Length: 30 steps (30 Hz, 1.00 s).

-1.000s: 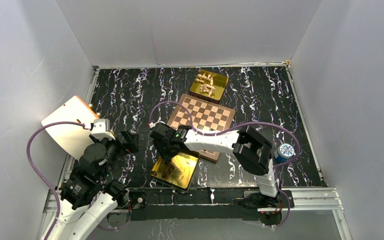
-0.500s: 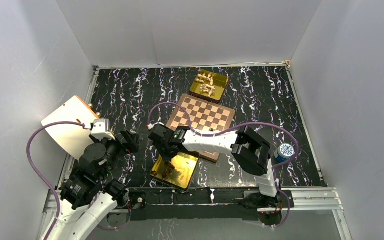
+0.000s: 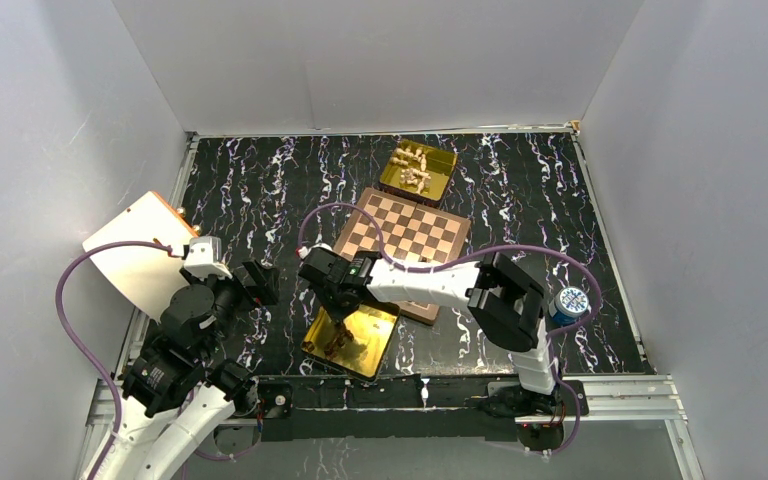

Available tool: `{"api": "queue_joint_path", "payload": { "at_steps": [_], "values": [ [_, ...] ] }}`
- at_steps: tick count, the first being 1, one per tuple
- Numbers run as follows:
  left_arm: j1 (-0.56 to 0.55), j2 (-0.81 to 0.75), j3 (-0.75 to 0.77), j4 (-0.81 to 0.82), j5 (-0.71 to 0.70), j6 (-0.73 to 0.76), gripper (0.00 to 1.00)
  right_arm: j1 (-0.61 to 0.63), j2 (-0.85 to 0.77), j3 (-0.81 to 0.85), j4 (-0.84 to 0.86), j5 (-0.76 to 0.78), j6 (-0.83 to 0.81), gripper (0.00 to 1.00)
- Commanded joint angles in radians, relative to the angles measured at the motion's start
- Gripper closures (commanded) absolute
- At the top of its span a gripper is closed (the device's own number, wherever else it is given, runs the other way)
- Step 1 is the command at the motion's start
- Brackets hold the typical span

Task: Set up the chess pieces on the board
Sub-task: Pick up the chess piece from the storage box.

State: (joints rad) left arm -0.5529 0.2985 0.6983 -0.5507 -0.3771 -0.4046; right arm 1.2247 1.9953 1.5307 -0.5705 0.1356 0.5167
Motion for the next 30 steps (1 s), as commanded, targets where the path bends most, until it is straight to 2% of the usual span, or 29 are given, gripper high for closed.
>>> {"api": "queue_joint_path", "payload": {
  "at_steps": [1,21,30],
  "values": [
    [0.003,0.009,0.004,0.014,-0.01,-0.004,0.06,-0.001,-0.097,0.037,-0.018,0.021,-0.007,0.82],
    [0.002,0.022,0.002,0.017,0.001,-0.002,0.06,-0.098,-0.236,-0.018,-0.062,-0.063,0.026,0.82],
    [0.004,0.035,0.001,0.02,0.013,-0.001,0.06,-0.105,-0.307,-0.087,-0.057,-0.087,0.036,0.83]
  ]
}}
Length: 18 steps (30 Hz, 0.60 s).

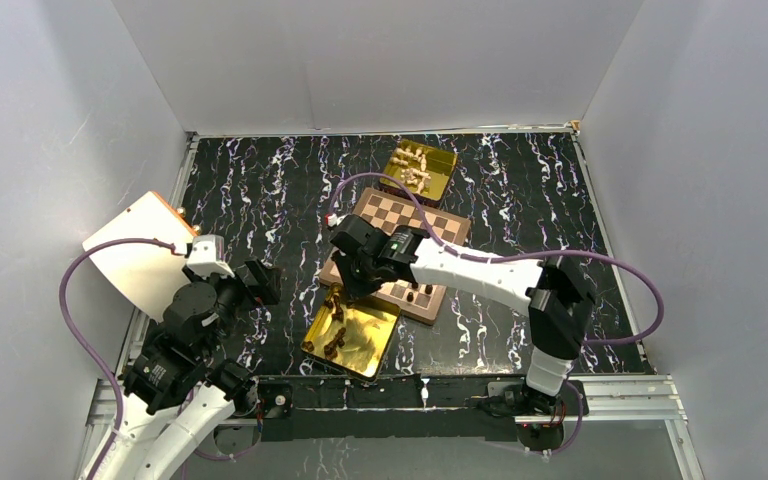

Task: Set up the chess pieces on the board
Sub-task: Pick up the chess piece from the storage box.

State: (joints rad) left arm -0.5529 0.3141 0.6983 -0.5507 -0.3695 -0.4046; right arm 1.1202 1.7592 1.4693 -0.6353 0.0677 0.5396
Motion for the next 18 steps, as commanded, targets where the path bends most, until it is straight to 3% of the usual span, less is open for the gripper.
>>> {"api": "queue_joint_path", "payload": {
  "at_steps": [1,8,18],
  "values": [
    [0.002,0.021,0.001,0.019,0.008,-0.001,0.06,-0.001,-0.079,-0.035,0.014,-0.02,0.012,0.83],
    [0.002,0.059,0.026,0.011,0.084,-0.045,0.08,-0.001,-0.168,-0.11,0.073,-0.03,-0.059,0.83],
    [0.002,0.226,0.05,0.047,0.413,-0.403,0.17,-0.002,-0.344,-0.24,0.237,-0.045,-0.134,0.84]
  ]
}}
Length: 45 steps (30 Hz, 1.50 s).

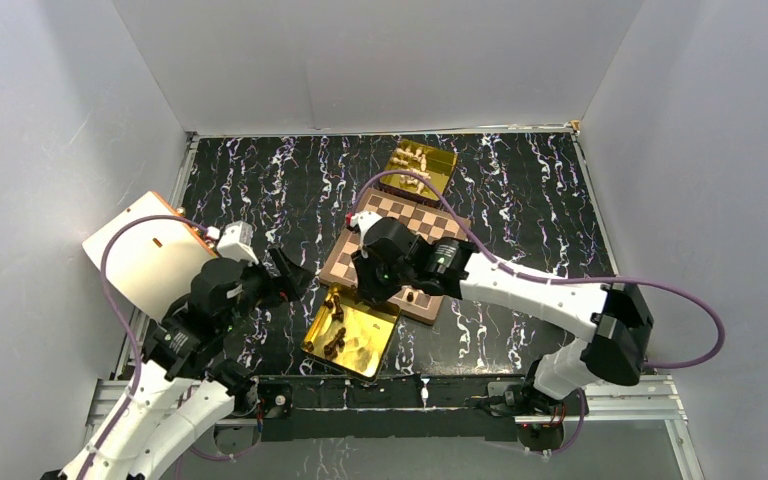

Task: Set up the chess pieces on the board
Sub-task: Pick up the chess piece from the storage box.

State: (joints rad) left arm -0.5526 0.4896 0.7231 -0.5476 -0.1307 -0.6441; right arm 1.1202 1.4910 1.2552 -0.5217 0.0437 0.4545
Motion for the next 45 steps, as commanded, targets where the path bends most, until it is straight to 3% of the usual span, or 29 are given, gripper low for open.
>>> {"api": "queue_joint_path", "payload": {
  "at_steps": [1,12,20,29,45],
  "values": [
    [0.002,0.063,0.023,0.057,0.206,-0.187,0.19,-0.001,-0.089,-0.037,0.143,-0.027,-0.058,0.84],
    [0.002,0.23,0.022,0.15,0.316,-0.337,0.32,0.0,-0.188,-0.098,0.303,-0.106,-0.117,0.85],
    [0.002,0.323,-0.01,0.208,0.374,-0.344,0.34,0.0,-0.186,-0.113,0.33,-0.157,-0.12,0.85],
    [0.002,0.33,-0.08,0.304,0.45,-0.396,0.4,0.001,-0.157,-0.114,0.33,-0.168,-0.118,0.85],
    [0.002,0.288,-0.1,0.282,0.506,-0.405,0.41,0.0,-0.138,-0.124,0.326,-0.17,-0.056,0.84]
  ]
}}
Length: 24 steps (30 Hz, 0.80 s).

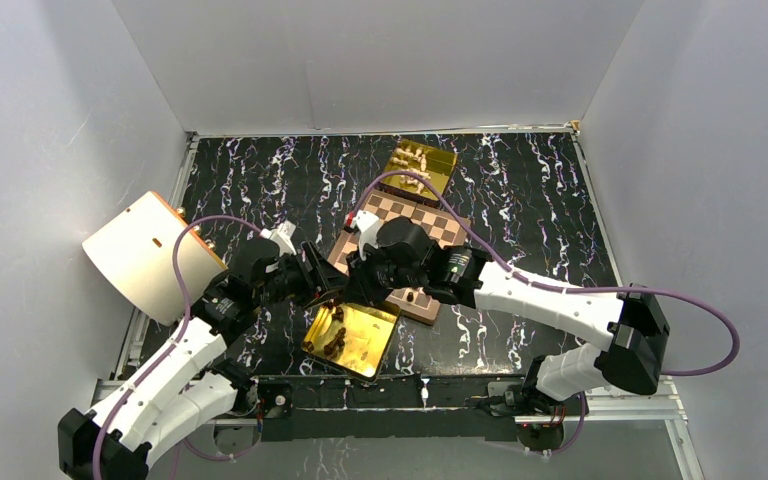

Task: Set up the chess pieces on the board
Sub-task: Pick up the chess piece from the storage box.

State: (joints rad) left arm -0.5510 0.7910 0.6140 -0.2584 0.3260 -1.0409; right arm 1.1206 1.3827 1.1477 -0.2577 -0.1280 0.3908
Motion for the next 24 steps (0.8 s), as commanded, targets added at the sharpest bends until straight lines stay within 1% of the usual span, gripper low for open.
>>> {"api": "queue_joint_path", "payload": {
  "at_steps": [1,4,7,12,14,17,22,24],
  "values": [
    [0.0,-0.011,0.016,-0.025,0.049,-0.002,0.41,0.001,-0.035,-0.017,0.061,0.001,0.009,0.84],
    [0.001,-0.004,0.023,-0.083,0.044,0.032,0.38,0.001,-0.051,-0.02,0.068,0.008,0.008,0.84],
    [0.0,-0.013,0.016,-0.092,0.058,0.026,0.38,0.0,-0.06,-0.02,0.072,0.013,0.01,0.84],
    [0.001,-0.039,0.014,-0.093,0.07,0.0,0.39,0.001,-0.072,-0.043,0.097,0.009,0.011,0.84],
    [0.0,-0.037,0.009,-0.093,0.078,-0.011,0.38,0.001,-0.073,-0.047,0.105,0.022,0.014,0.84],
    [0.001,-0.033,-0.008,-0.086,0.074,-0.05,0.36,0.0,-0.074,-0.041,0.119,0.027,0.024,0.84],
    [0.0,-0.039,-0.022,-0.039,0.081,-0.123,0.38,0.001,-0.076,-0.034,0.135,0.051,0.024,0.84],
    [0.0,-0.043,-0.017,-0.031,0.084,-0.099,0.38,0.001,-0.074,-0.03,0.13,0.047,0.017,0.84]
  ]
}}
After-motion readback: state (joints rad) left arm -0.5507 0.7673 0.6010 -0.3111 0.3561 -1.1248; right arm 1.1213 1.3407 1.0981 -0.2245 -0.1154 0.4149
